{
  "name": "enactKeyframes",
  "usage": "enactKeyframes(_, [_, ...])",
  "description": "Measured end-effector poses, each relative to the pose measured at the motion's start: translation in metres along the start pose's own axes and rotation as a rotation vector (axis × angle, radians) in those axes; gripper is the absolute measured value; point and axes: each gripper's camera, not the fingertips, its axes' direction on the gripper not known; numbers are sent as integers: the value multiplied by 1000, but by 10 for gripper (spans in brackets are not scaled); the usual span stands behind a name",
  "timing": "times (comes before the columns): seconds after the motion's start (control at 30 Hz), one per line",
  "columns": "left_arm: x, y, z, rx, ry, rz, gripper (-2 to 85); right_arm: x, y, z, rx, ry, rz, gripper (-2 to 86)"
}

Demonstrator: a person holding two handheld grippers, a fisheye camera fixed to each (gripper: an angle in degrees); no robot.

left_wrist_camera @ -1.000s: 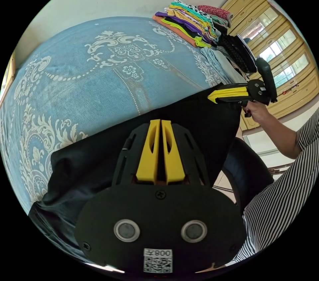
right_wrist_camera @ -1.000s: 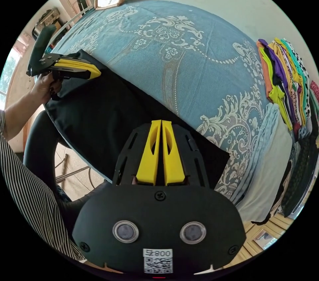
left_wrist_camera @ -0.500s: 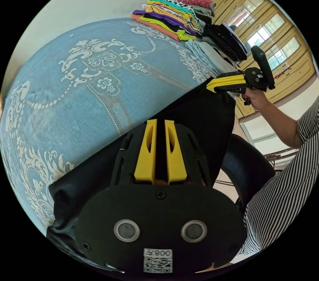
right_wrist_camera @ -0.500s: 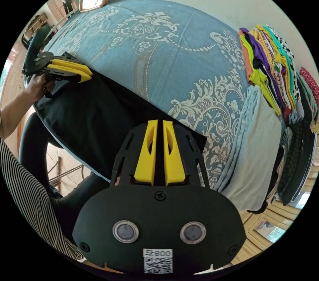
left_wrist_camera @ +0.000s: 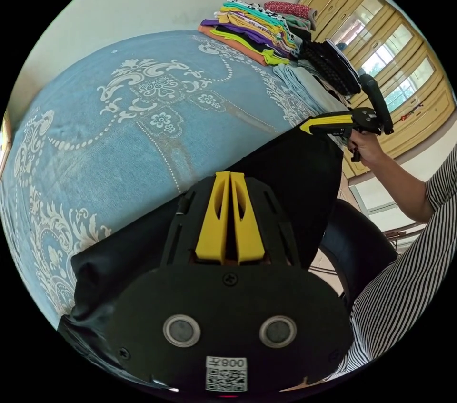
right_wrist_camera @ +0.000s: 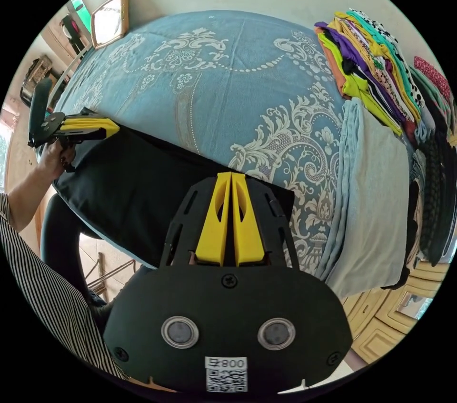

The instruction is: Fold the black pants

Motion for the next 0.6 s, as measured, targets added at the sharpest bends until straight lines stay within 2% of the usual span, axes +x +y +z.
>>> enactKeyframes(0.17, [3,-1,-16,47,34,-1,13,12,3,-8,31,-53,48,1])
enactKeyframes(0.27, [2,-7,-5,-26,40,15,11,13,4,-3,10,-72,56,0])
enactKeyframes(0.43, [10,1,-16,-49,2,69,4,10,0,-13,35,24,76,0])
enactKeyframes(0.6, [15,27,-33,-34,24,72,2,-10,-18,-15,54,-159,-38,23])
